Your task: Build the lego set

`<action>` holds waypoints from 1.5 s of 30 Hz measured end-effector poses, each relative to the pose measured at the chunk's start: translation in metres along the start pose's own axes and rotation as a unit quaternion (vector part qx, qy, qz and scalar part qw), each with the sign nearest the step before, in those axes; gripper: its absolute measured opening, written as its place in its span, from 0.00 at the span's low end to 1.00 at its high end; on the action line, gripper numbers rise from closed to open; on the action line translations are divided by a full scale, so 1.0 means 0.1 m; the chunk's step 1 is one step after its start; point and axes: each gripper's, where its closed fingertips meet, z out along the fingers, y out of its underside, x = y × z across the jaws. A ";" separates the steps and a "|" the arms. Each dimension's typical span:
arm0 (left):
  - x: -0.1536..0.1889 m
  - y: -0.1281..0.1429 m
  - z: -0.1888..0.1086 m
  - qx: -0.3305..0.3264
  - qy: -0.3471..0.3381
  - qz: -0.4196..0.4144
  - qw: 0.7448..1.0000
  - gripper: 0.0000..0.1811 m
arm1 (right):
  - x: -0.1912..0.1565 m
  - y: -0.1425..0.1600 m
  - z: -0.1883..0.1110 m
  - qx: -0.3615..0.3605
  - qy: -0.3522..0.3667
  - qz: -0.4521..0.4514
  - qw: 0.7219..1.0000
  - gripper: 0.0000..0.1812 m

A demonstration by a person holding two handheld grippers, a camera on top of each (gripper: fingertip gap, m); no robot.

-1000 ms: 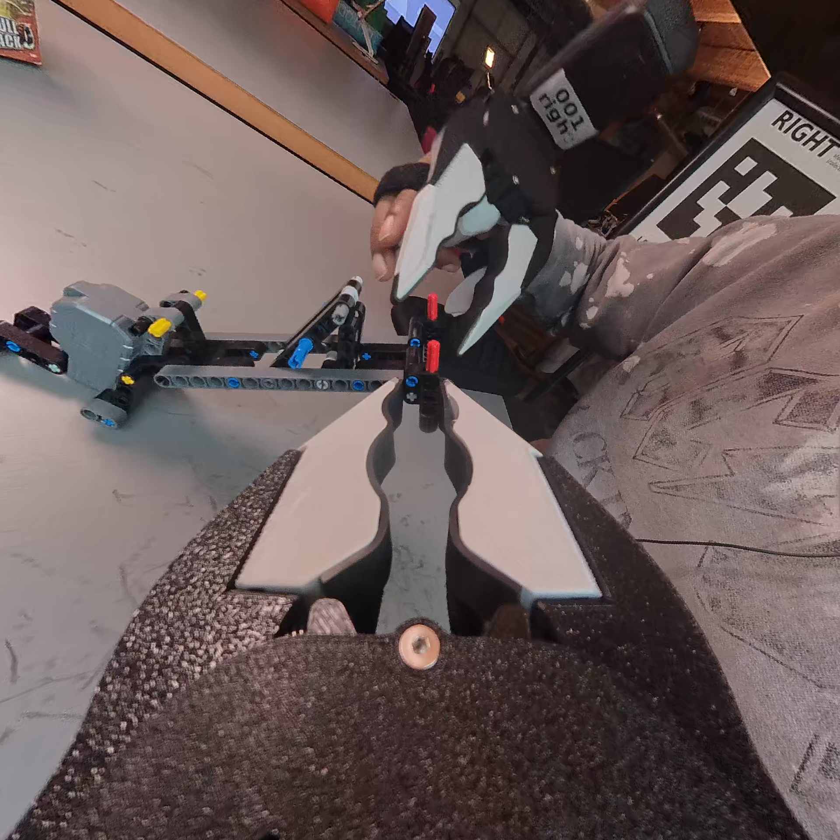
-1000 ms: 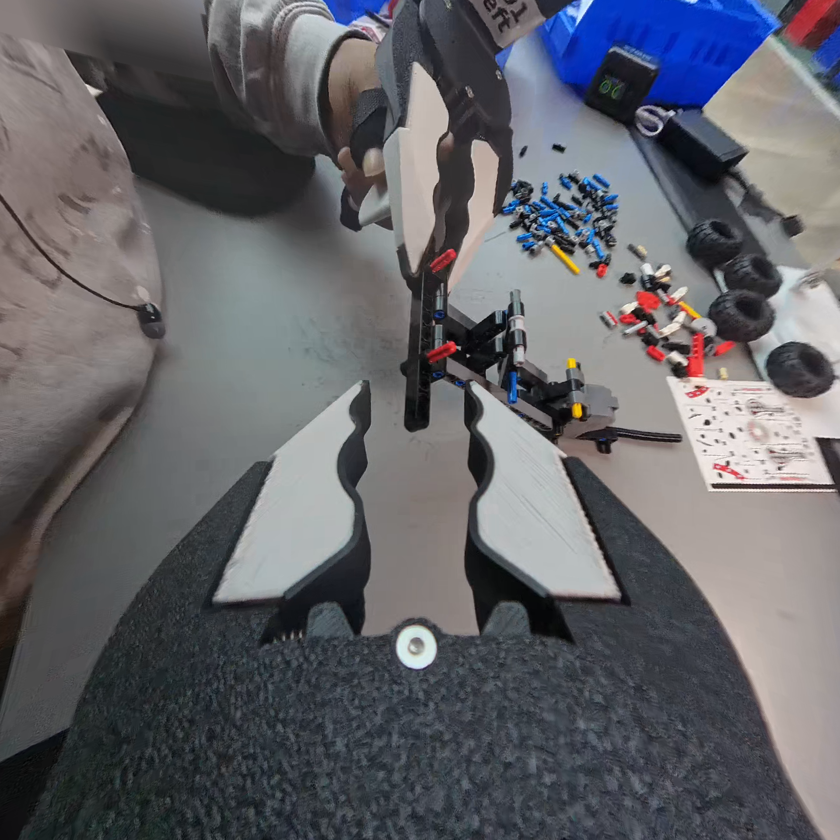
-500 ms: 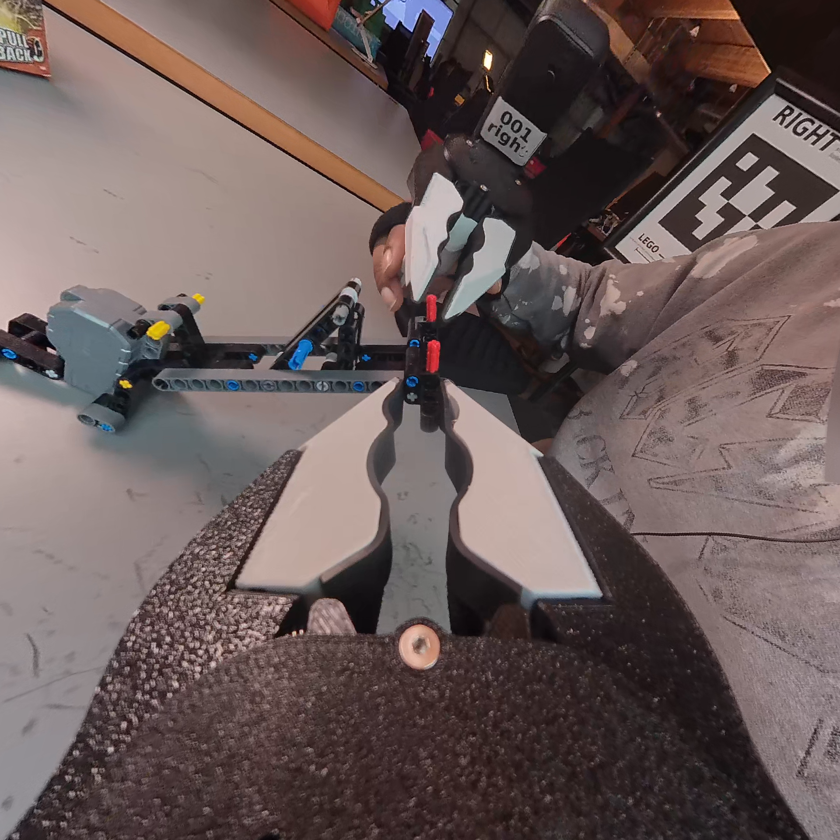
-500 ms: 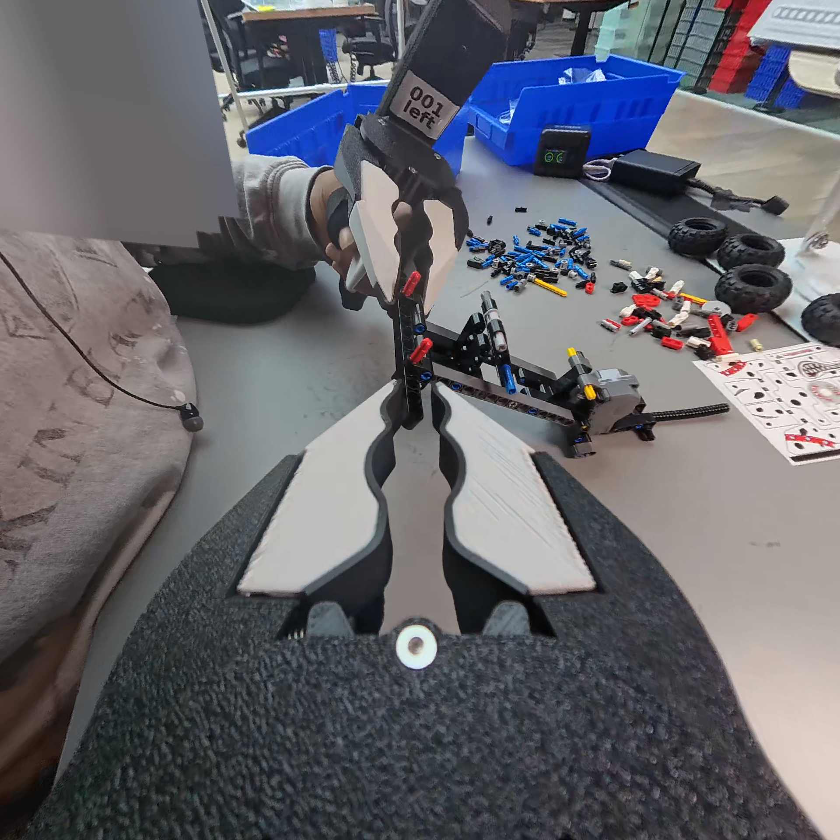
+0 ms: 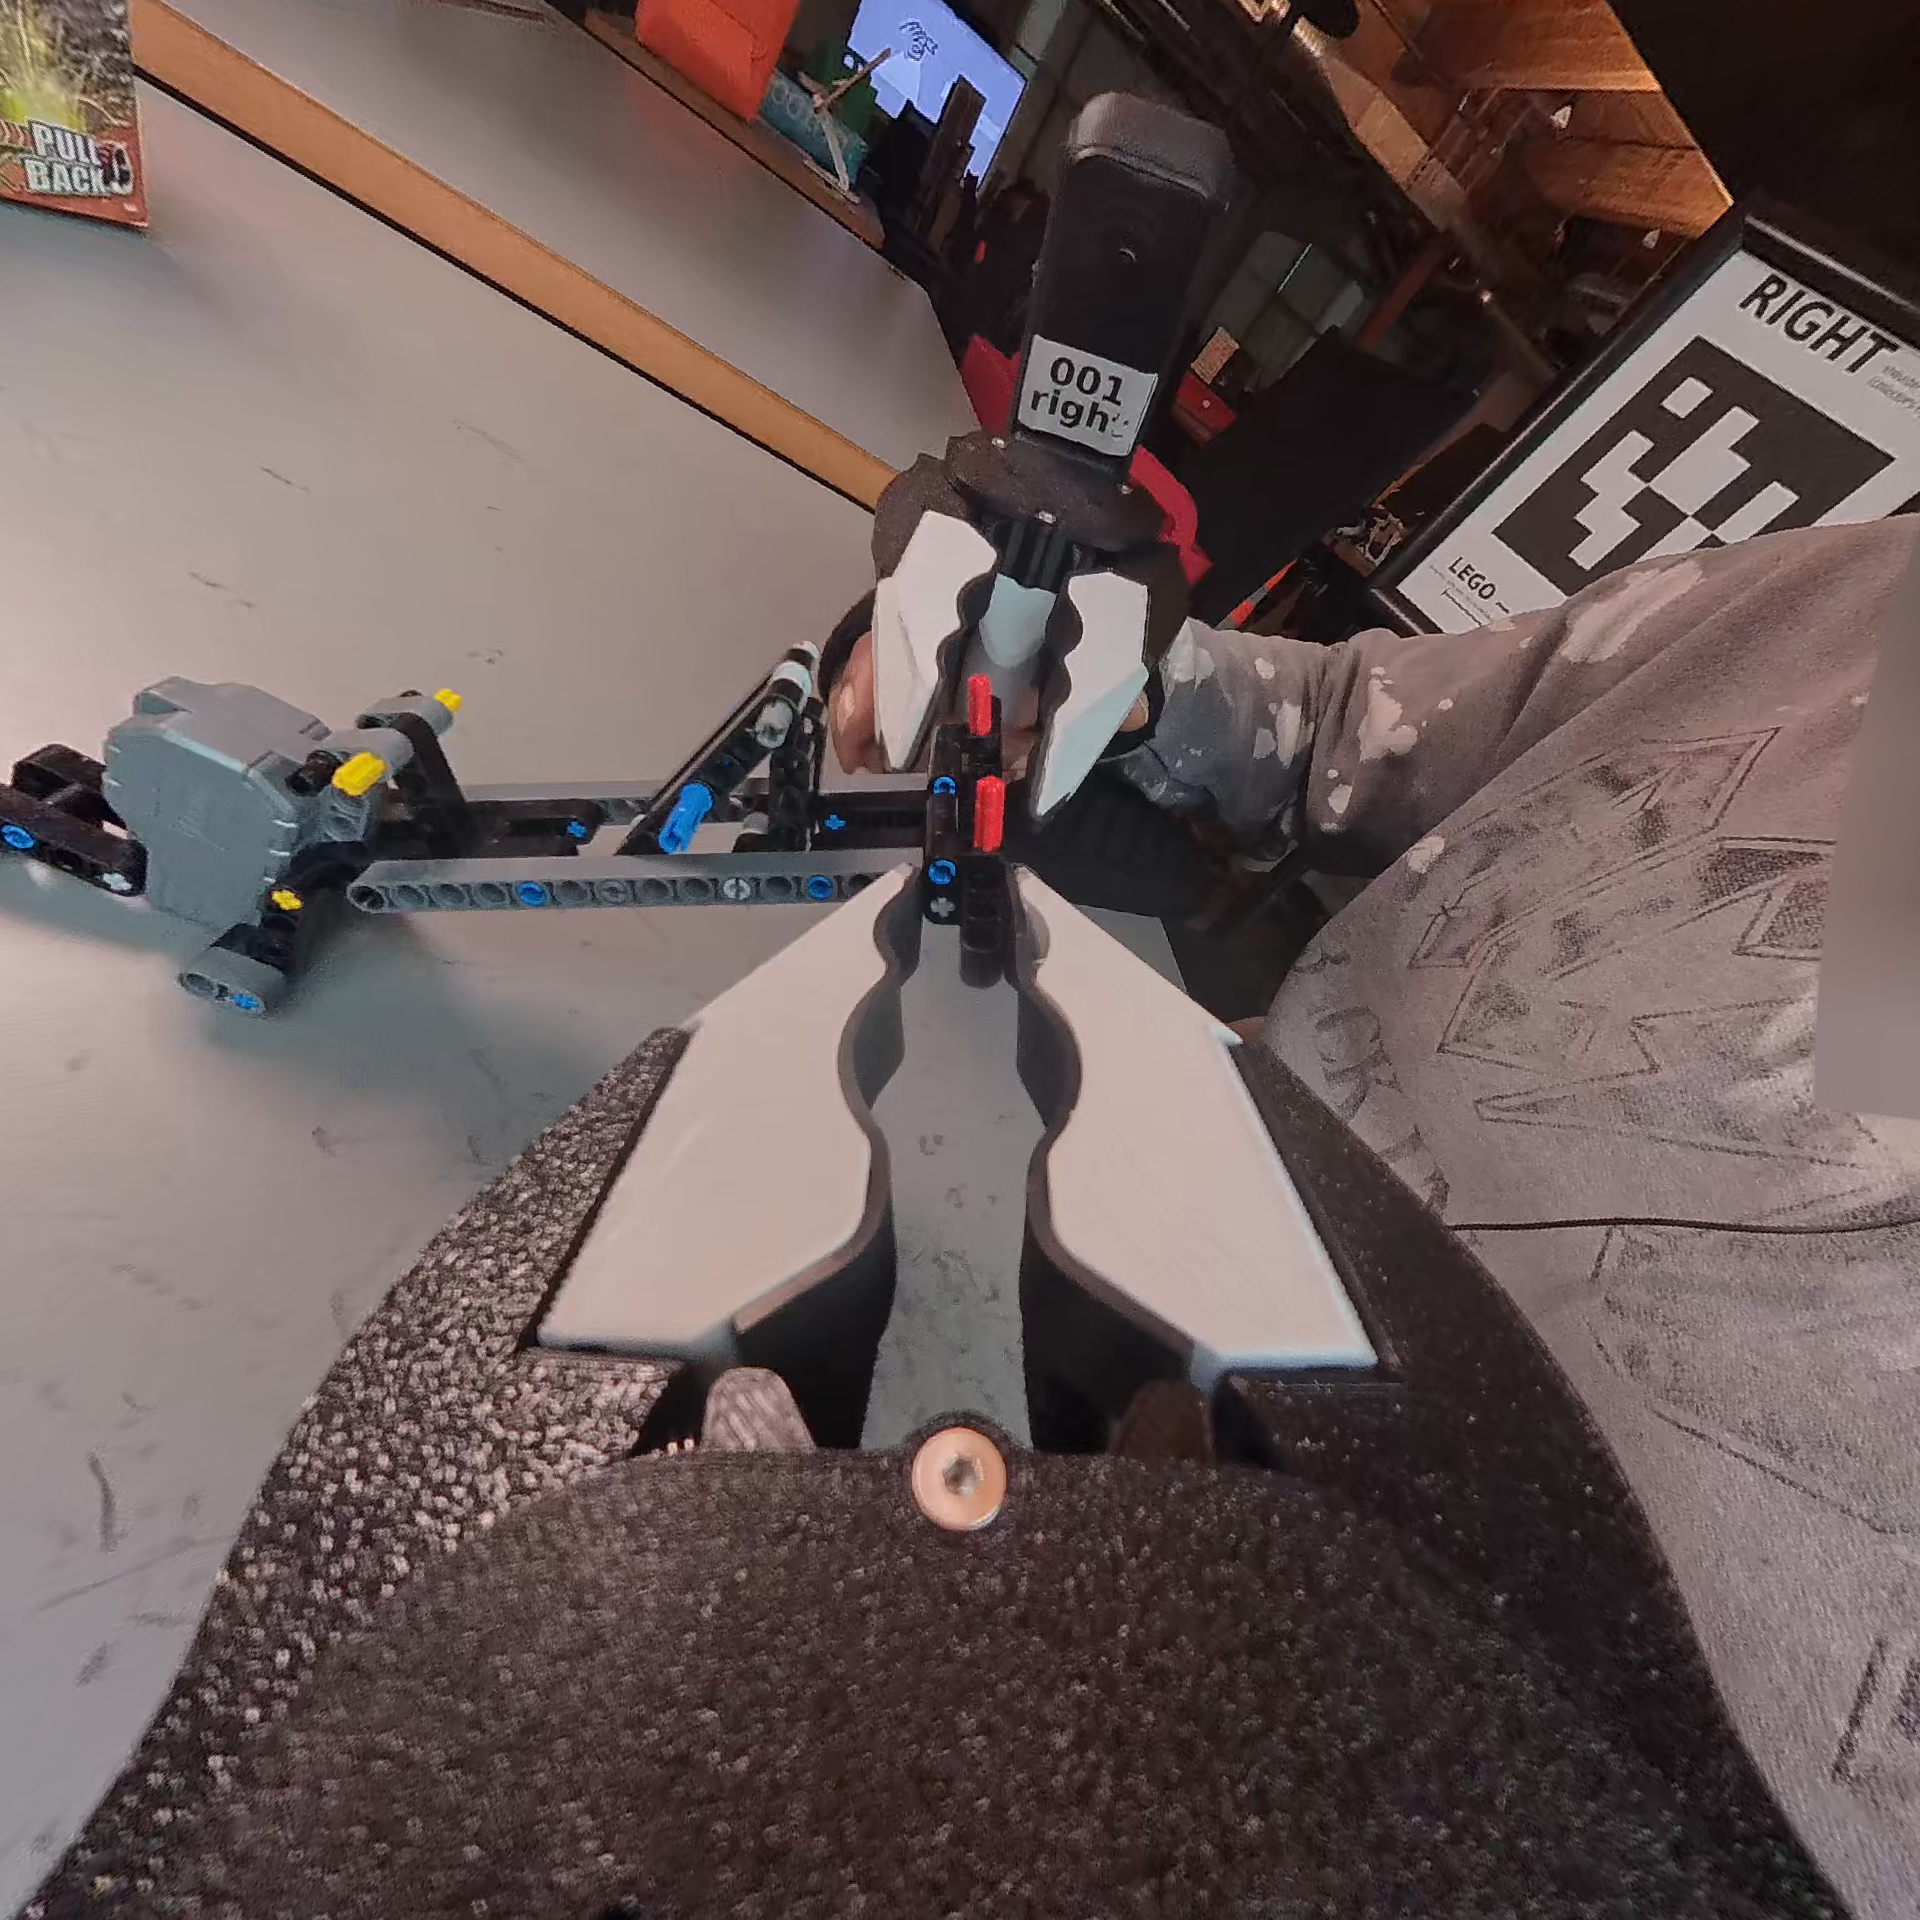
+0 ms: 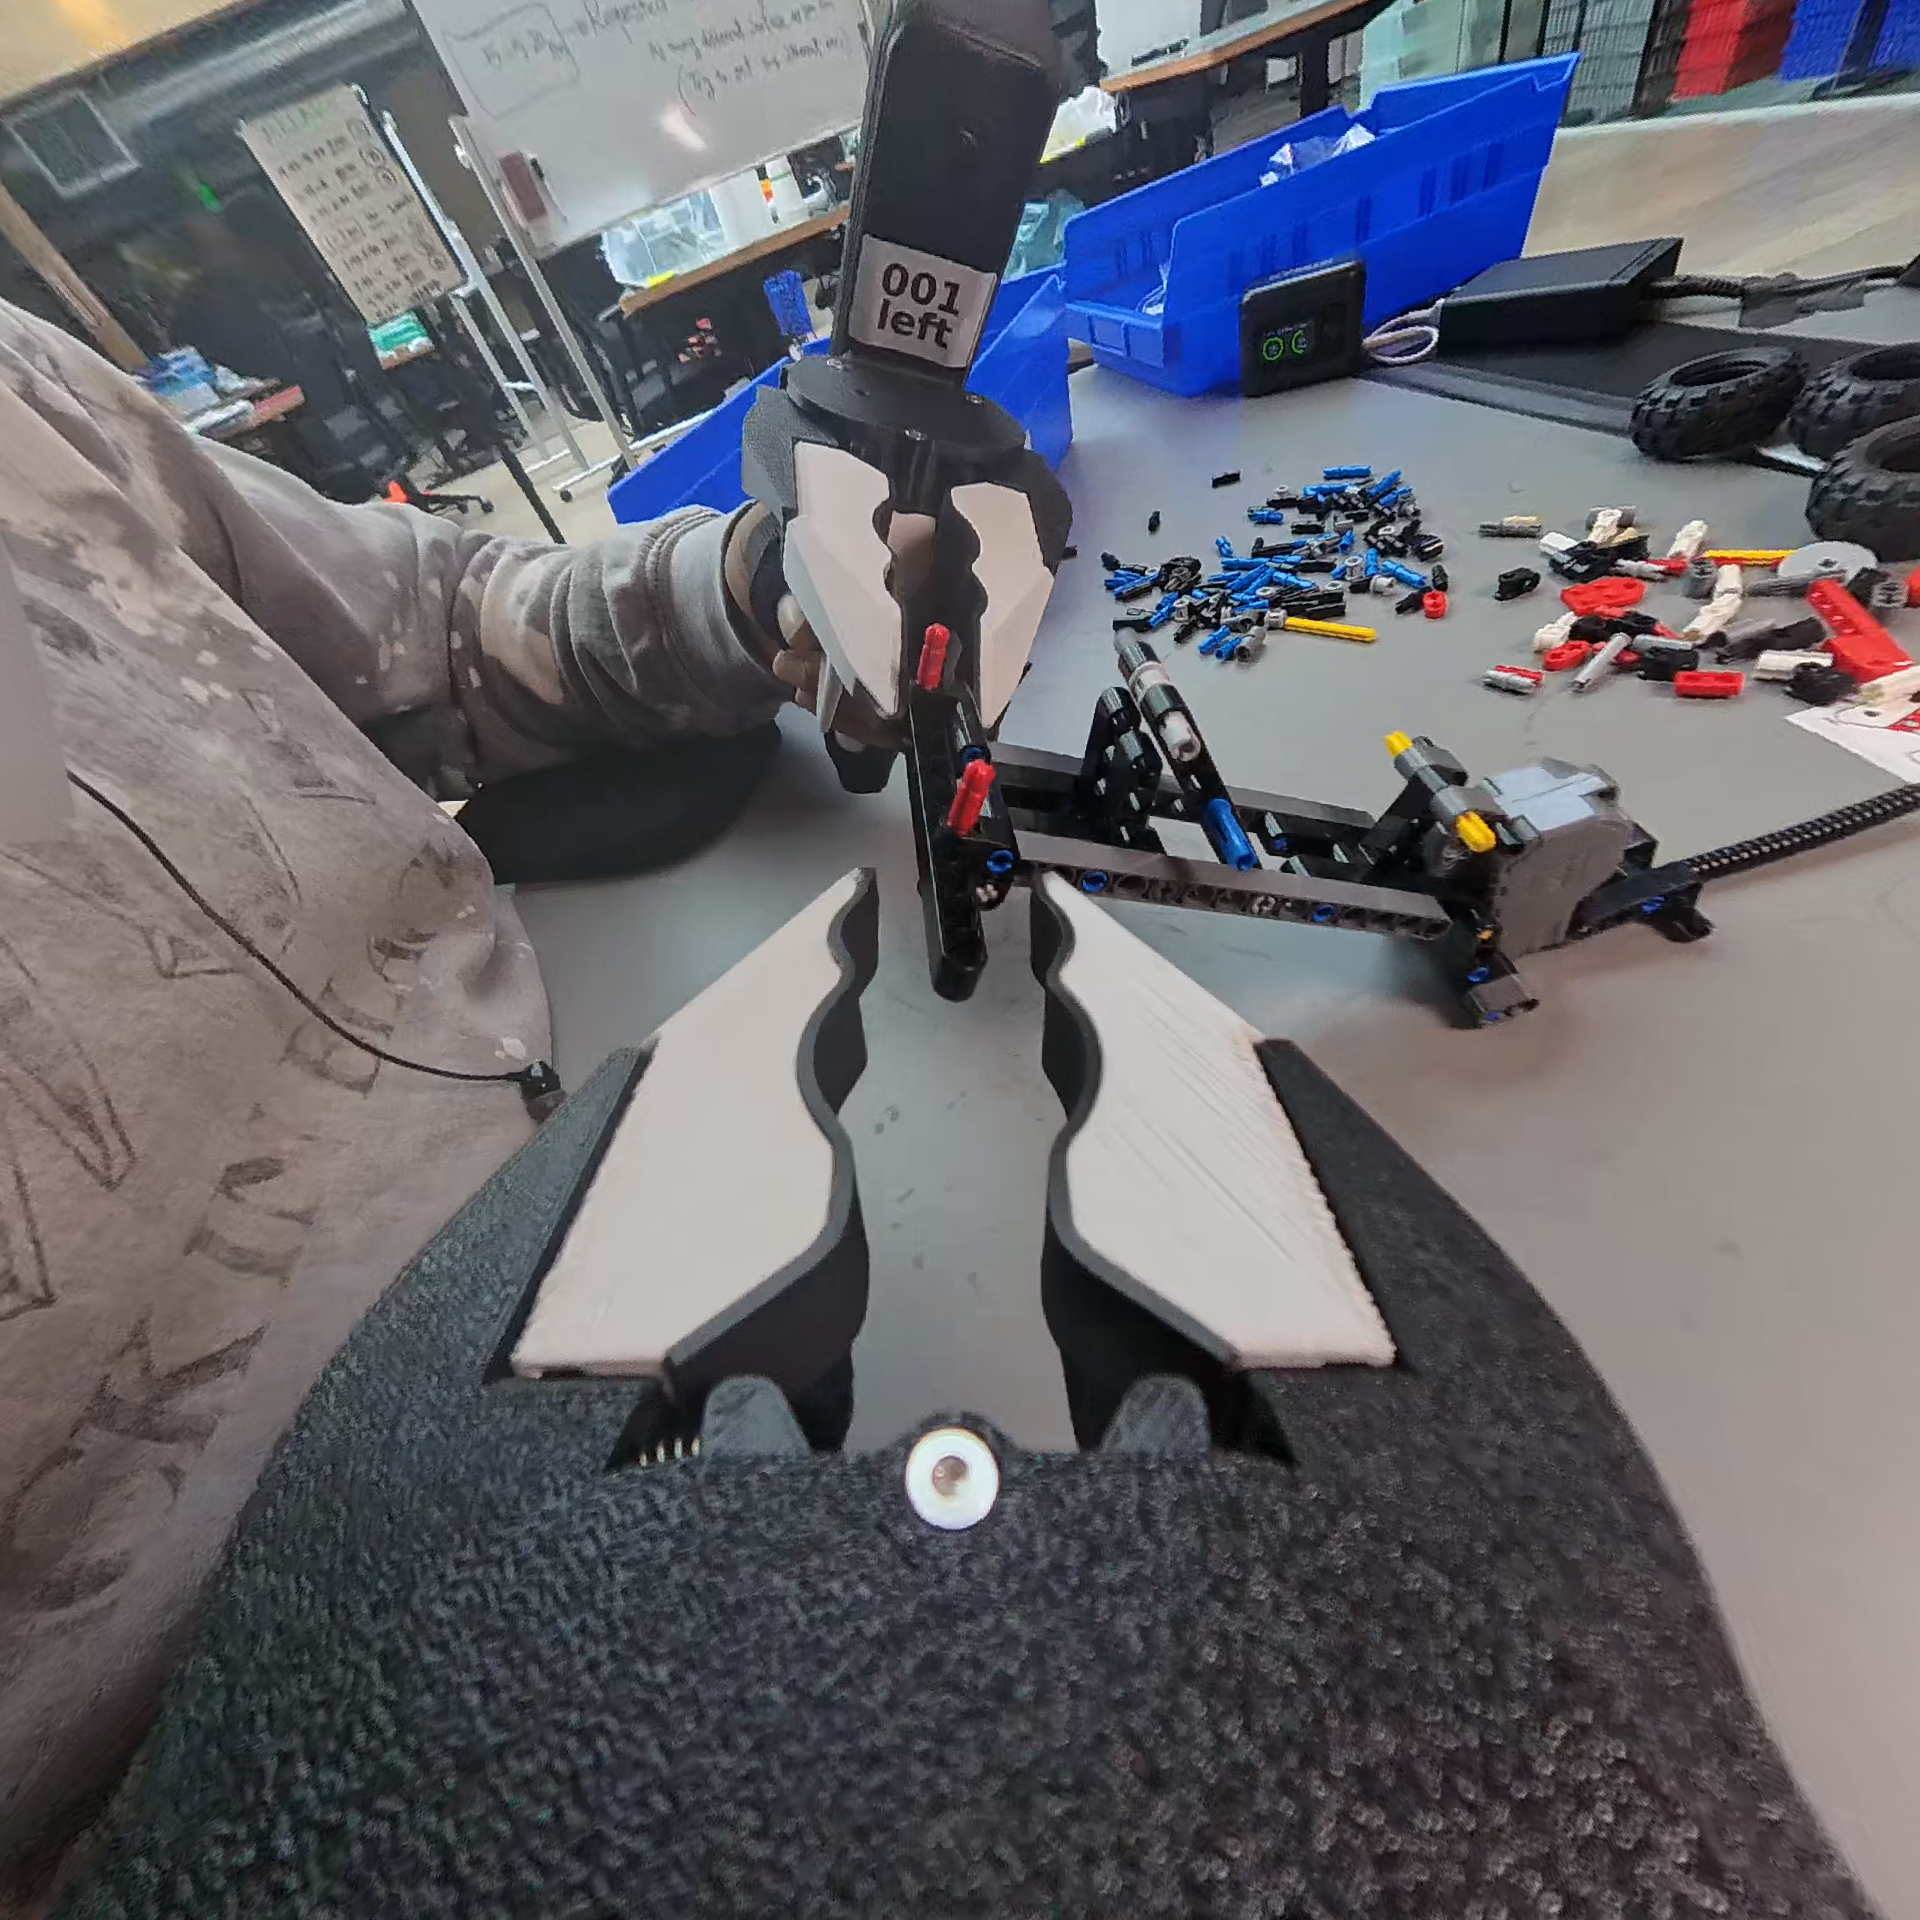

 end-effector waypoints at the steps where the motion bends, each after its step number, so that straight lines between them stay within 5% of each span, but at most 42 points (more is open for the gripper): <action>1: 0.00 0.00 0.00 0.001 -0.001 0.000 1.000 0.08 | 0.01 -0.01 0.02 0.003 0.007 -0.005 1.000 0.13; 45: -0.09 0.01 -0.04 -0.018 -0.034 -0.015 0.999 0.08 | 0.13 0.00 0.03 0.027 0.036 0.001 0.999 0.09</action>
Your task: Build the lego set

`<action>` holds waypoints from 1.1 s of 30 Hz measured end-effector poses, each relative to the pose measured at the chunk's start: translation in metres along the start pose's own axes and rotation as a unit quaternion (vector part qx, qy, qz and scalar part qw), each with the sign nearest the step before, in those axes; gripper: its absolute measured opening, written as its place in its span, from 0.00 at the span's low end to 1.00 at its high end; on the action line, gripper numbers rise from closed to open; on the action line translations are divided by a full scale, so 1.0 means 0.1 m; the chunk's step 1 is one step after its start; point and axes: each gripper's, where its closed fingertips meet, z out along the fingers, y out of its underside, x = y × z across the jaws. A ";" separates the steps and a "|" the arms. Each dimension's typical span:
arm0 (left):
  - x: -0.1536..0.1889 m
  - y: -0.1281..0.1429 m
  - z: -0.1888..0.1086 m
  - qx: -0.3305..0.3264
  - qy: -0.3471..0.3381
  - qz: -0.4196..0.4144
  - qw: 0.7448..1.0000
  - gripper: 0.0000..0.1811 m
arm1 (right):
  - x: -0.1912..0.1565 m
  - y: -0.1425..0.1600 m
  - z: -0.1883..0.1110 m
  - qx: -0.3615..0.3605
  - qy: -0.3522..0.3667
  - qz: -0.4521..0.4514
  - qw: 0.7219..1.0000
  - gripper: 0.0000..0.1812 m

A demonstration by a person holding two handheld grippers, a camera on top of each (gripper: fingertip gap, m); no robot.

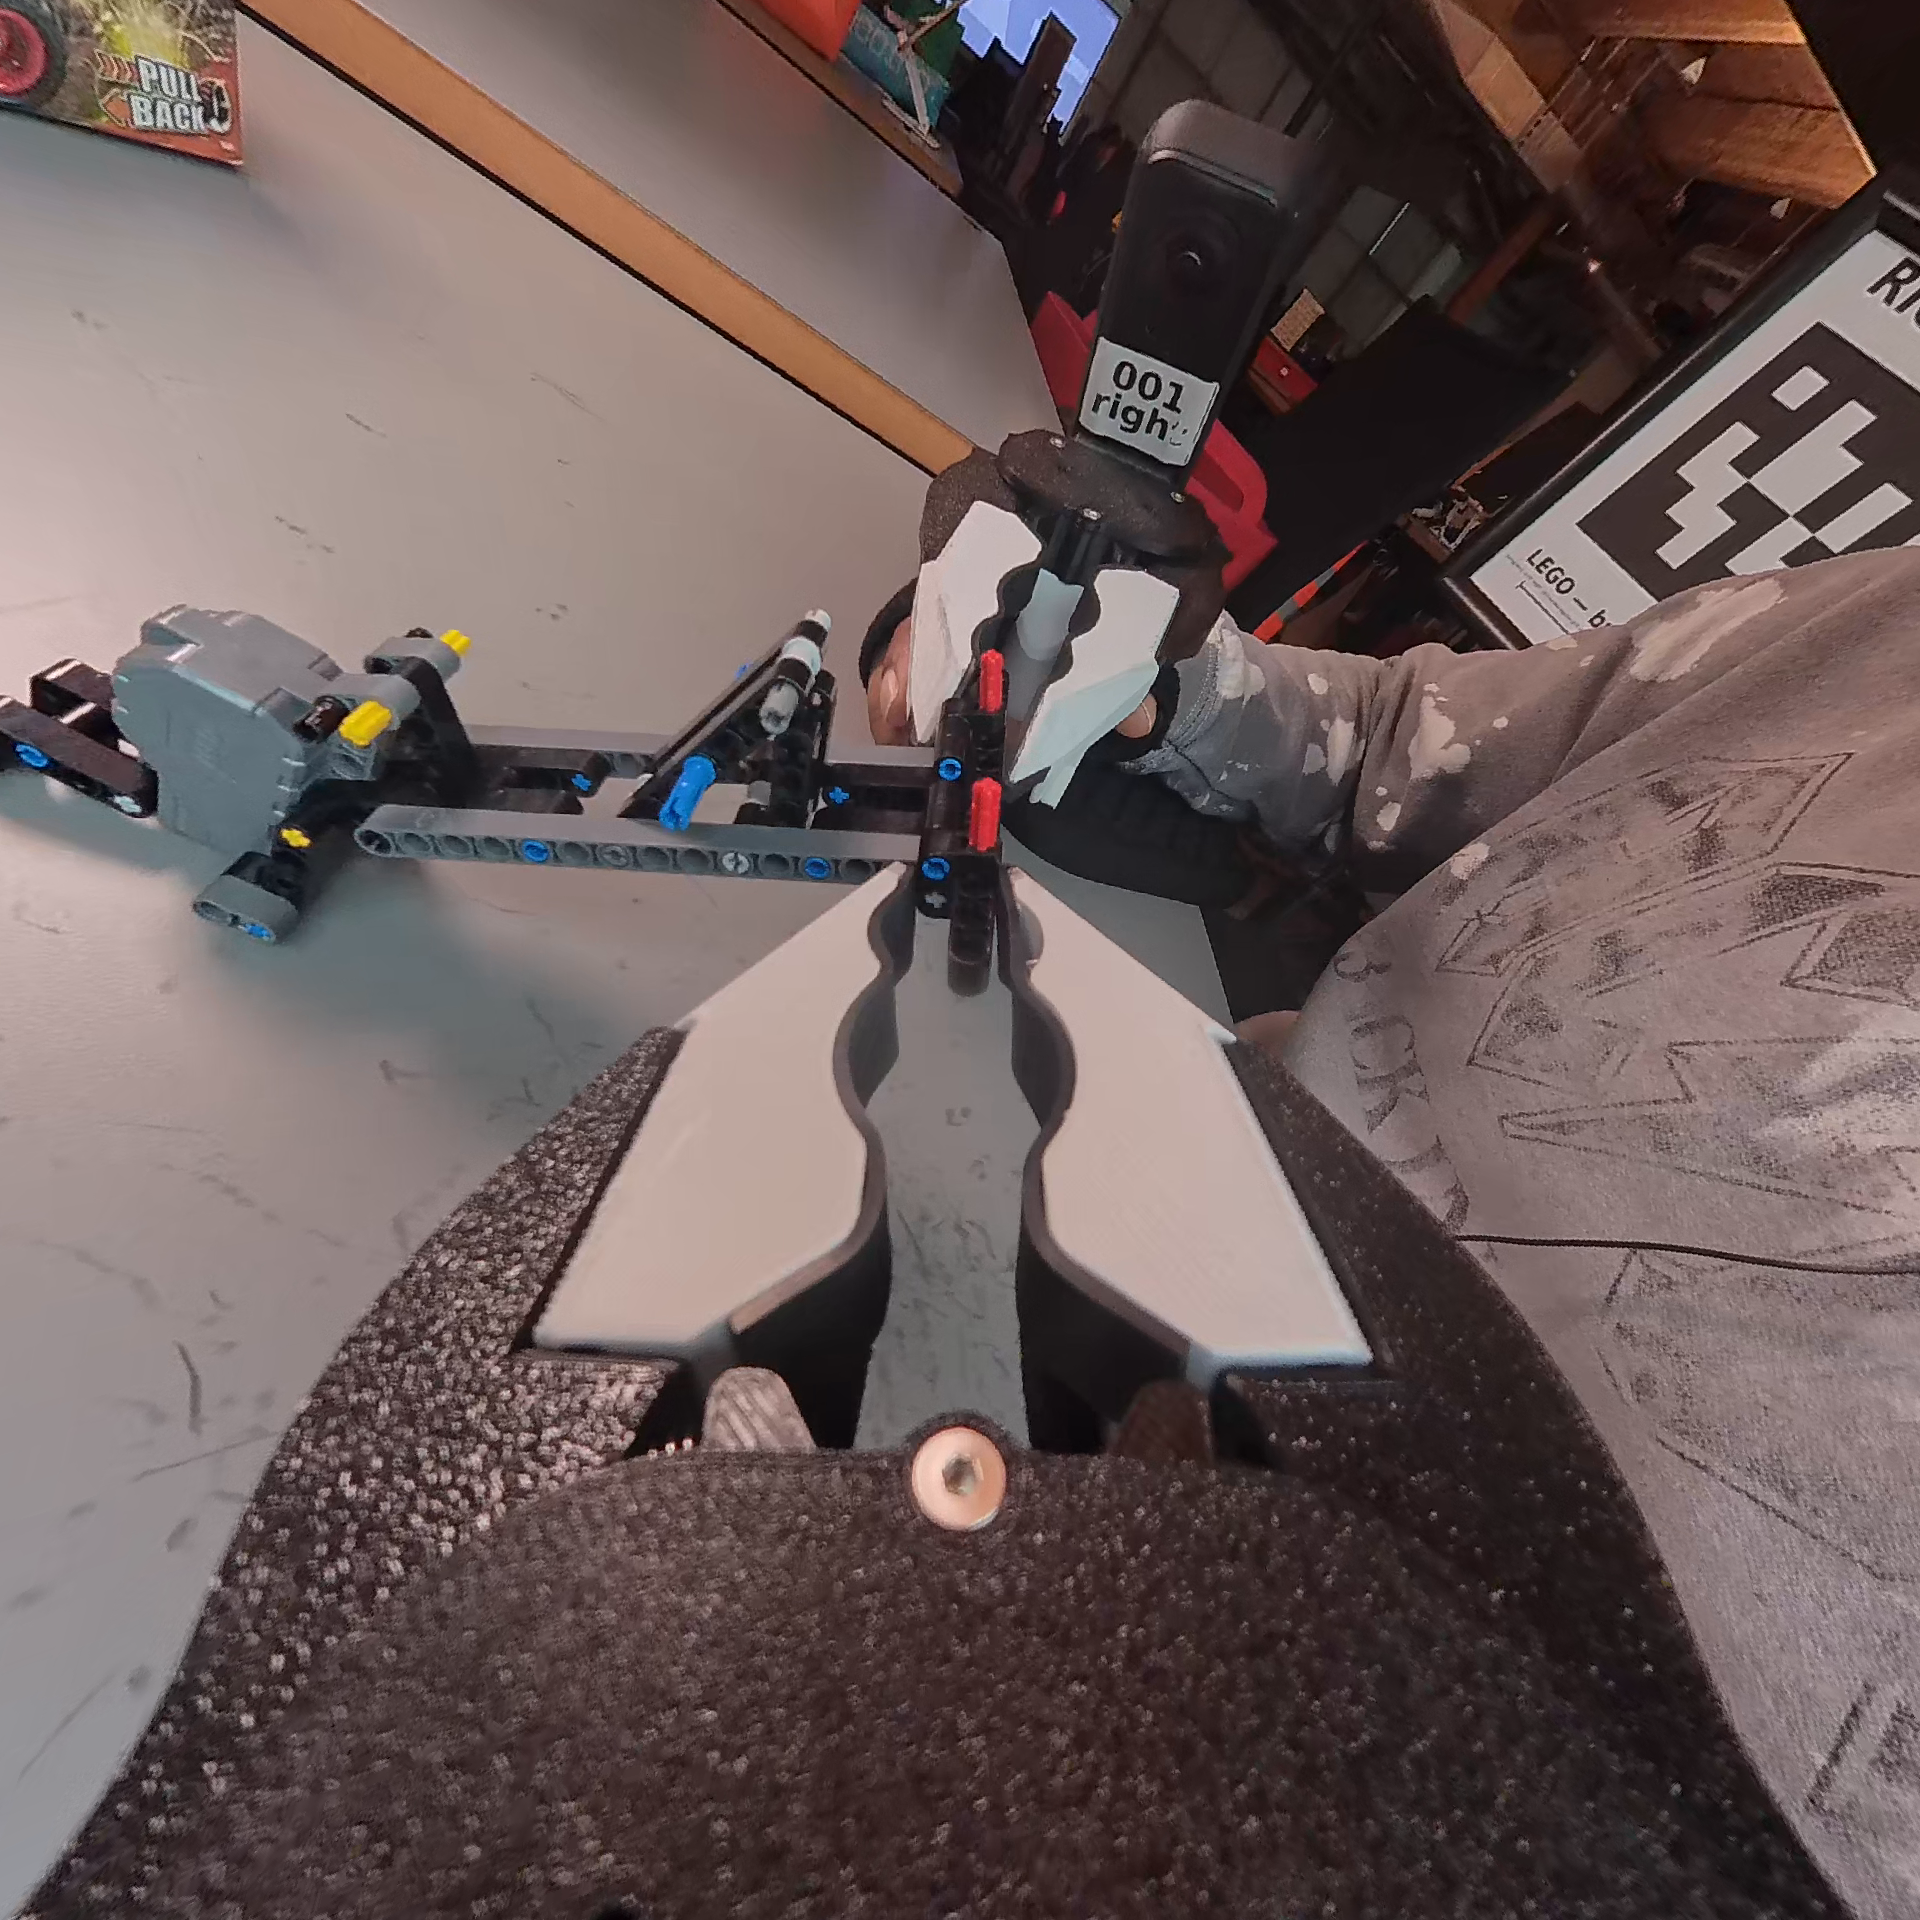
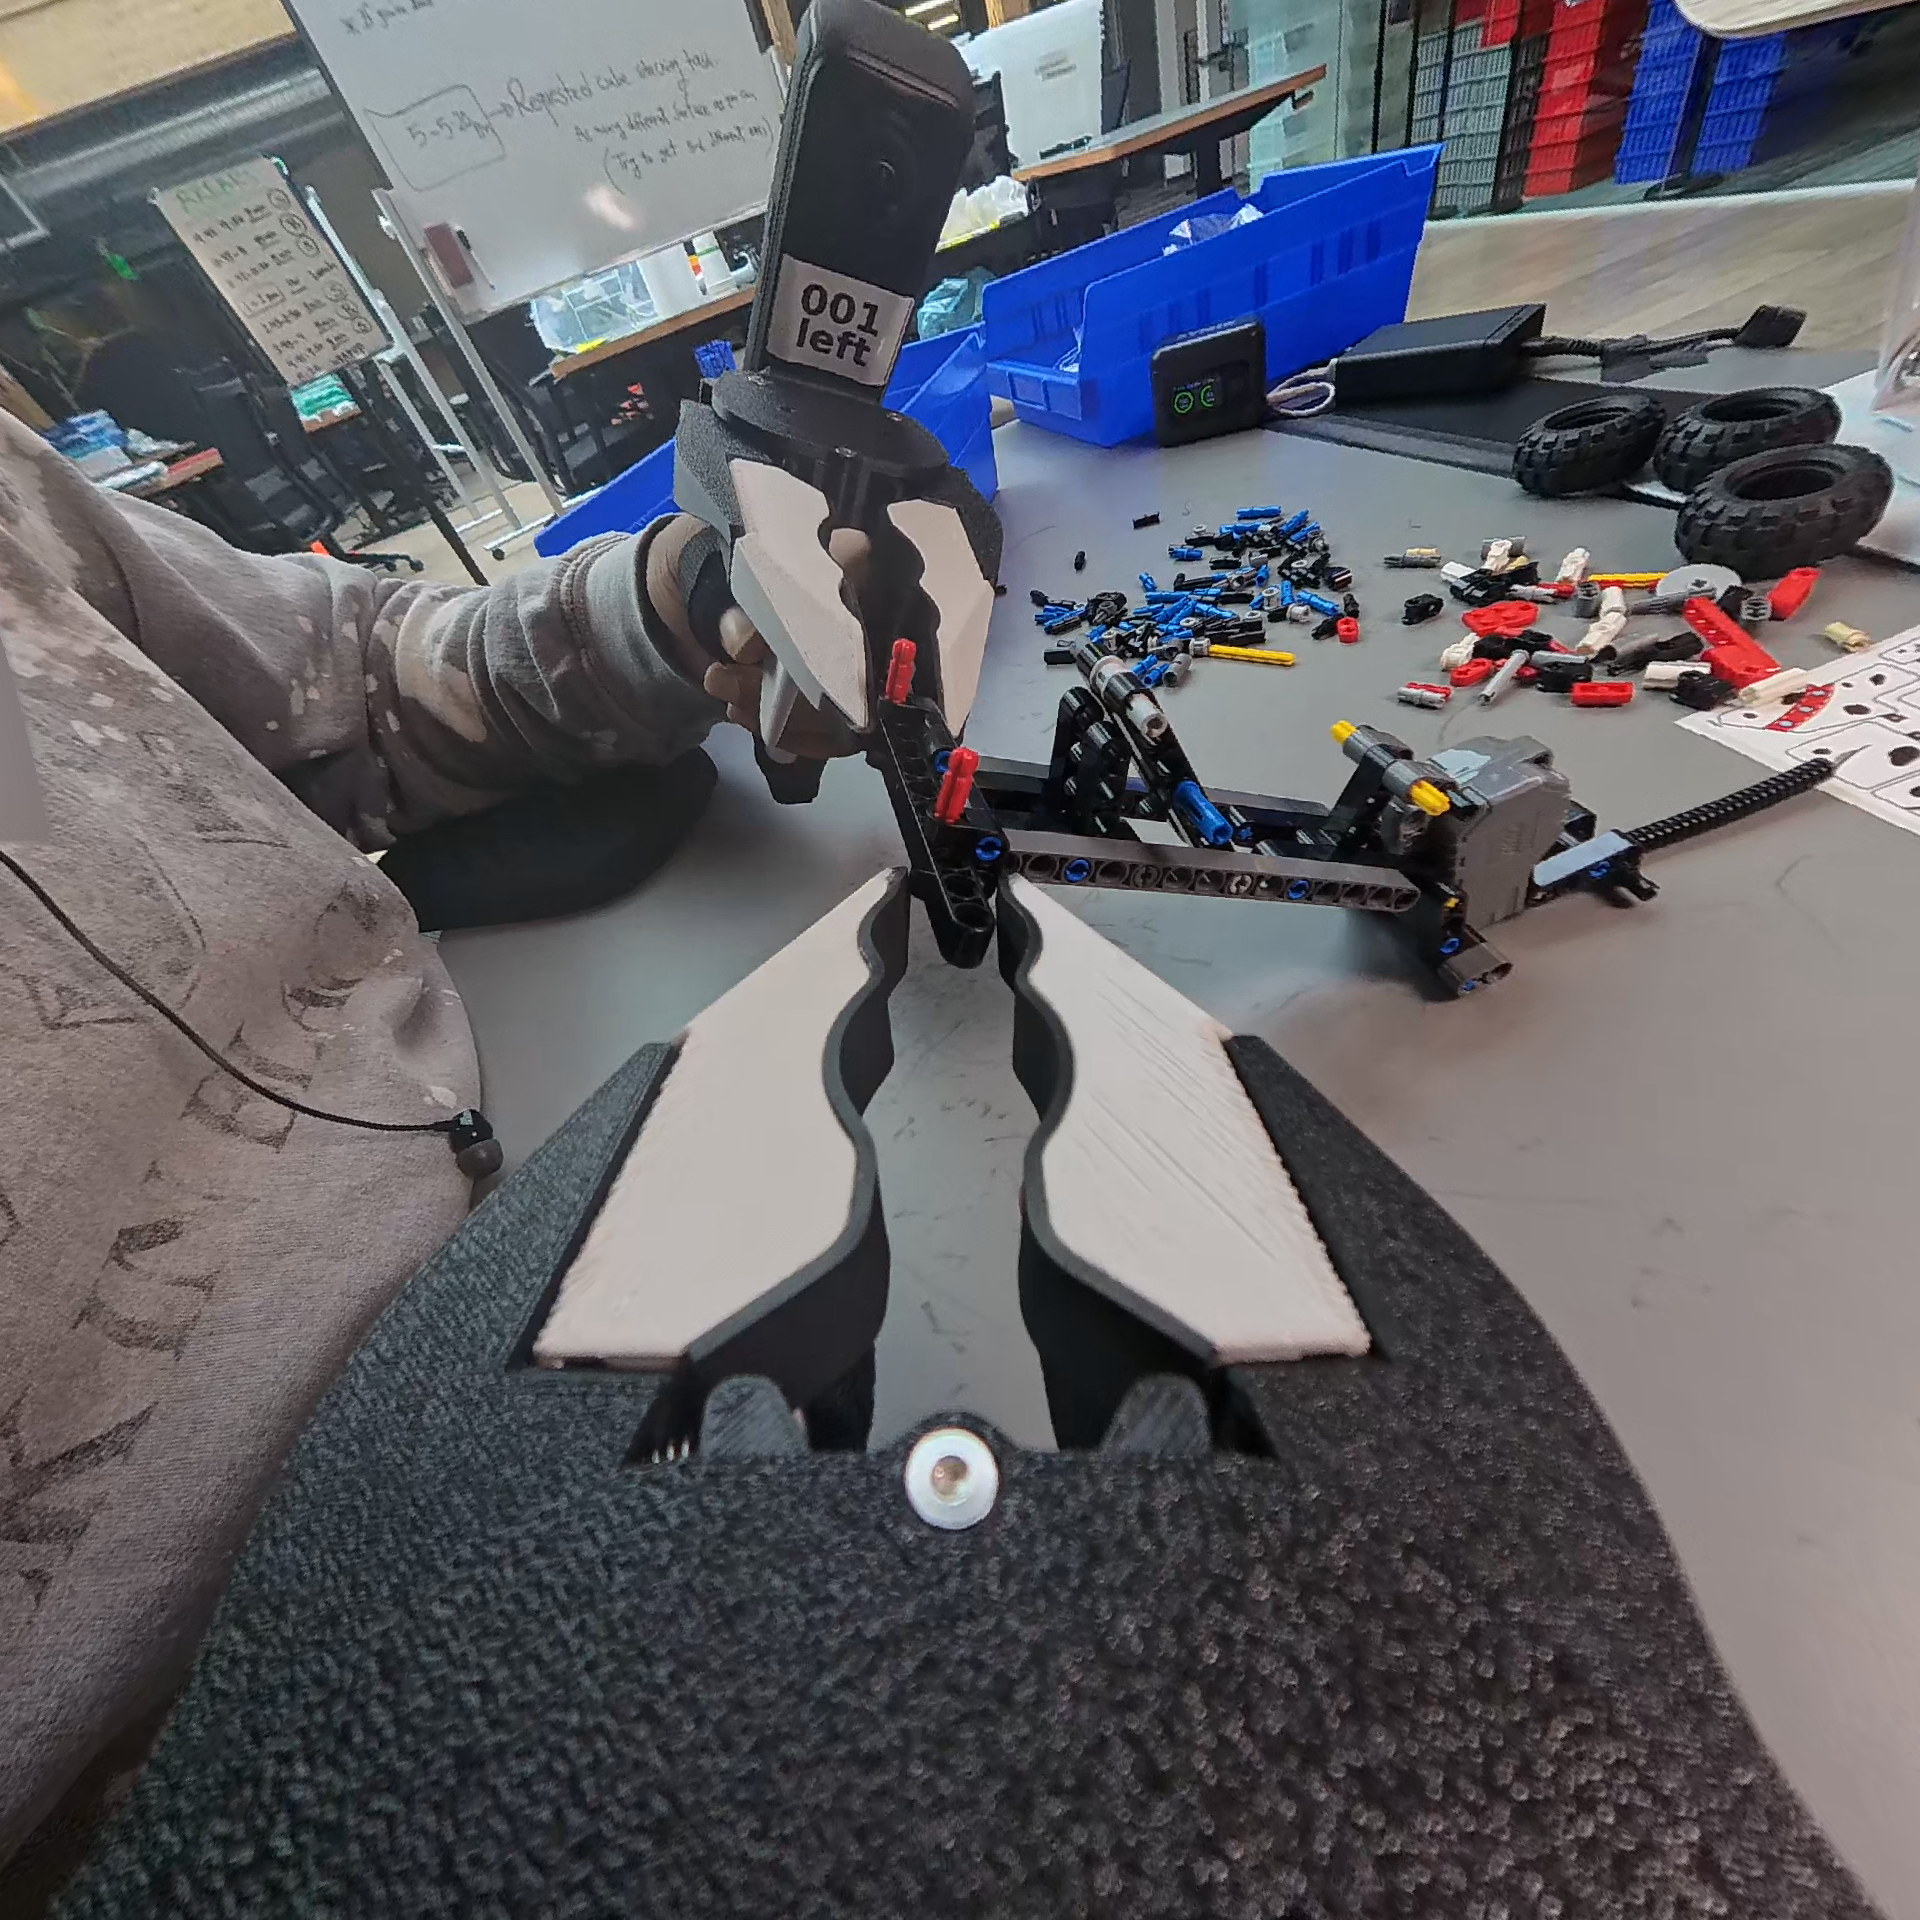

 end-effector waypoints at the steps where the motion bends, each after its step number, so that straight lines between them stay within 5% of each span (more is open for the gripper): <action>1: 0.00 0.00 0.00 0.001 0.001 -0.001 1.000 0.08 | 0.00 0.00 0.00 0.000 0.000 0.000 1.000 0.09; 8: 0.00 0.00 -0.01 0.002 0.002 -0.012 1.000 0.08 | -0.02 -0.01 0.00 0.003 0.014 -0.047 0.999 0.12; 13: 0.00 0.01 -0.02 -0.003 0.005 -0.014 1.000 0.08 | 0.02 -0.06 -0.03 -0.013 0.069 -0.195 0.978 0.19; 21: 0.01 0.01 -0.02 -0.005 0.011 -0.020 1.000 0.08 | 0.00 -0.08 0.06 -0.092 0.143 -0.512 0.842 0.29; 26: 0.02 0.00 -0.03 -0.005 0.014 -0.024 1.000 0.08 | 0.00 -0.12 0.09 -0.095 0.136 -0.544 0.823 0.16; 33: 0.03 0.00 -0.05 -0.003 0.025 -0.038 0.999 0.08 | -0.02 -0.12 0.10 -0.106 0.127 -0.556 0.814 0.15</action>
